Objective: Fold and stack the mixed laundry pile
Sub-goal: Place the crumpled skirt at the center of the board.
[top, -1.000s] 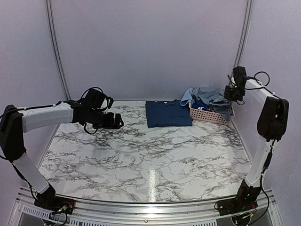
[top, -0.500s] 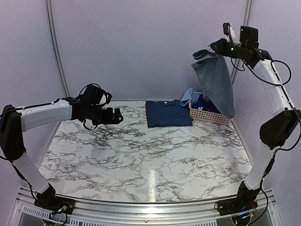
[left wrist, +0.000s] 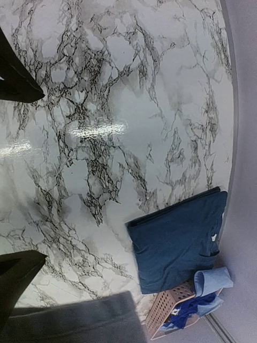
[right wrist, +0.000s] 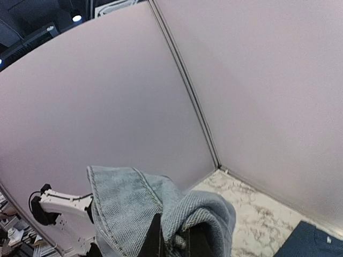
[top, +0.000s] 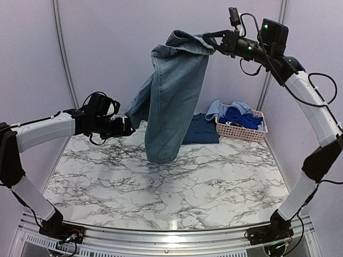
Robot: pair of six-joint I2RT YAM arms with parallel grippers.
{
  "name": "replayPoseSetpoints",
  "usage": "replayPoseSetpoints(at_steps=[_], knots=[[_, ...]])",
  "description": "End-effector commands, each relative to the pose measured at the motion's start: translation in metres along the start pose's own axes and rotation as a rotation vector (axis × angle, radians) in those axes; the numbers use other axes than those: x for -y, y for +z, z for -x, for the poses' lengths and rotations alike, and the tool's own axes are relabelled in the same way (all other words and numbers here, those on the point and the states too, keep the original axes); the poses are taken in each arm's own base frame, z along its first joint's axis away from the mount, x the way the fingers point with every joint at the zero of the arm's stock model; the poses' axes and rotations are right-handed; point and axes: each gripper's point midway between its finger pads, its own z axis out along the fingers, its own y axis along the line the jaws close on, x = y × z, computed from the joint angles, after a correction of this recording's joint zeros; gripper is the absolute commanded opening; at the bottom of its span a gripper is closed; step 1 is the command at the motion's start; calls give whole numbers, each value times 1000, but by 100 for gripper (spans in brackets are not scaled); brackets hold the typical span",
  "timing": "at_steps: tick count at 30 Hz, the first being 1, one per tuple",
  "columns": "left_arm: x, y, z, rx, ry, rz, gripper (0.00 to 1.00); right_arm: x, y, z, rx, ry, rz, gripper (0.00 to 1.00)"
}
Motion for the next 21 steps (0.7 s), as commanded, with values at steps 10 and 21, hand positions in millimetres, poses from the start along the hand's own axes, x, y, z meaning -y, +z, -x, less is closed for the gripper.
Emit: replayPoseSetpoints(at_steps=[10,21], knots=[[-31,-24,-32,-4,-4,40,99,181,-185,-280,-600,331,-773,74],[30,-7,-85,-168,213,-183,99,158,-162,-375,-865,331,-597,71]])
